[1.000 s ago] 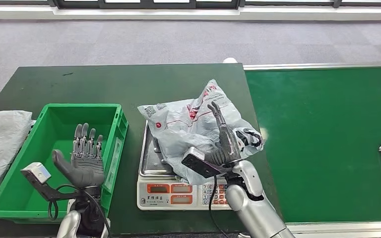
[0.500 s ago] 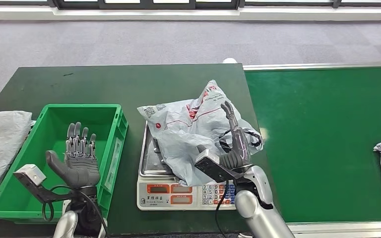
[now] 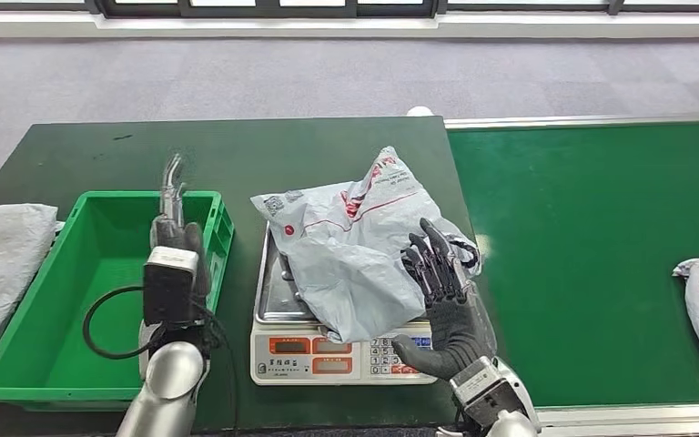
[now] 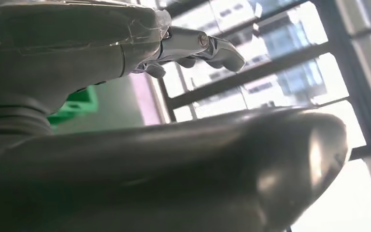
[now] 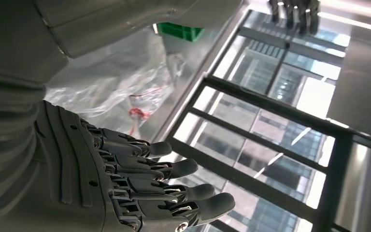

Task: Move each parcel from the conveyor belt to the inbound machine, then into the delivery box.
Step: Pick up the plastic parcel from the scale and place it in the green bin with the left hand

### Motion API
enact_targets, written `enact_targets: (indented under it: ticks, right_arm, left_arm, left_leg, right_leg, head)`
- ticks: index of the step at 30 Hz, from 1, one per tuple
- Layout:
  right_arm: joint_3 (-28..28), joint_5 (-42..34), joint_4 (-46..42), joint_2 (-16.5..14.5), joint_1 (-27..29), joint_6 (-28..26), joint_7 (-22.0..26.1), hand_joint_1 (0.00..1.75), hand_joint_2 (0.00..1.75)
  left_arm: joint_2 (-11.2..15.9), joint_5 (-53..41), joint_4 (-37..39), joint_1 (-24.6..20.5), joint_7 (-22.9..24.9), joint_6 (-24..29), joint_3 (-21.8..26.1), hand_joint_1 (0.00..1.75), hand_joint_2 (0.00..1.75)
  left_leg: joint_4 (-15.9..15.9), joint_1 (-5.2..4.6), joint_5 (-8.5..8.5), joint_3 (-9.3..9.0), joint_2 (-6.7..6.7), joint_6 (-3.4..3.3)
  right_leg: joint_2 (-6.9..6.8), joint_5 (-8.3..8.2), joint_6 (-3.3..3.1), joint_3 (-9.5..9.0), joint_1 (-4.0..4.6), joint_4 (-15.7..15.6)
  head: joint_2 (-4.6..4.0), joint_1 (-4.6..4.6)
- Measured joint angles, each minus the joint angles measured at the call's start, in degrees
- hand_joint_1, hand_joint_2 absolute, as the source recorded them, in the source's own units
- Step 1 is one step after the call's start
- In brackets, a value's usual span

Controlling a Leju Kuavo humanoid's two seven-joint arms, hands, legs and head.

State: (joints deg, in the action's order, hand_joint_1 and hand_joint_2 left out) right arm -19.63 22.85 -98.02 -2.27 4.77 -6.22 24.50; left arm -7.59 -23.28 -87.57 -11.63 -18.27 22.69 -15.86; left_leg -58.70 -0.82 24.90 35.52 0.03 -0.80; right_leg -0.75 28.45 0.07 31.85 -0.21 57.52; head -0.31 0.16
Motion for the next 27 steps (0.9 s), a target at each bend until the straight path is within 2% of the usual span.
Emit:
enact_targets:
  ticks: [6, 10, 15, 18, 24, 27]
  right_arm:
    - [0.4, -1.2, -2.7, 0.0, 0.2, 2.1, 0.6, 0.00, 1.75]
    - [0.5, -5.0, -4.6, 0.0, -0.3, 8.6, 4.0, 0.00, 1.75]
    - [0.4, -4.4, -6.8, 0.0, -2.5, 14.2, 5.4, 0.00, 1.75]
    - [0.3, -4.1, -7.0, 0.0, -4.1, 15.3, 5.4, 0.00, 1.75]
    - [0.3, -4.0, -7.2, 0.0, -5.2, 15.6, 5.4, 0.00, 1.75]
    - [0.3, -3.9, -7.2, 0.0, -5.9, 16.6, 5.5, 0.00, 1.75]
  left_arm:
    - [0.5, -2.0, 2.8, -2.8, 0.6, -1.2, -3.5, 0.00, 0.00]
    - [0.7, -7.8, 7.1, -6.1, 2.6, -8.4, -6.8, 0.00, 1.75]
    - [-1.3, -15.5, 17.1, -12.4, 2.5, -13.4, -13.8, 0.00, 1.75]
    - [-3.0, -20.1, 23.6, -15.8, 2.2, -13.6, -18.7, 0.00, 1.75]
    - [-4.8, -24.1, 30.2, -19.1, 2.2, -12.5, -24.2, 0.00, 1.75]
    - [-5.3, -28.6, 32.7, -20.6, 2.6, -14.6, -26.7, 0.00, 1.75]
  left_leg:
    - [0.0, 0.00, -0.05, -0.01, 0.13, 0.01]
    - [0.0, 0.00, -0.06, 0.00, 0.00, -0.01]
    - [0.0, -0.02, -0.07, 0.01, 0.04, -0.03]
    - [0.0, -0.05, -0.09, 0.01, 0.03, -0.05]
    - [0.0, -0.06, -0.08, 0.01, 0.03, -0.05]
    - [0.0, -0.05, -0.09, 0.01, 0.00, -0.05]
  right_leg:
    - [0.09, -0.07, 0.02, 0.04, 0.00, 0.0]
    - [0.01, -0.06, 0.02, 0.04, -0.01, 0.0]
    - [0.03, -0.10, 0.07, -0.02, -0.03, 0.0]
    - [0.02, -0.13, 0.11, -0.04, -0.05, 0.0]
    - [0.02, -0.15, 0.11, -0.03, -0.04, 0.0]
    - [0.02, -0.14, 0.10, -0.03, -0.03, 0.0]
  head:
    - [0.00, -0.01]
    - [0.01, 0.00]
    - [0.00, 0.01]
    - [0.00, 0.01]
    - [0.00, 0.01]
    - [0.00, 0.02]
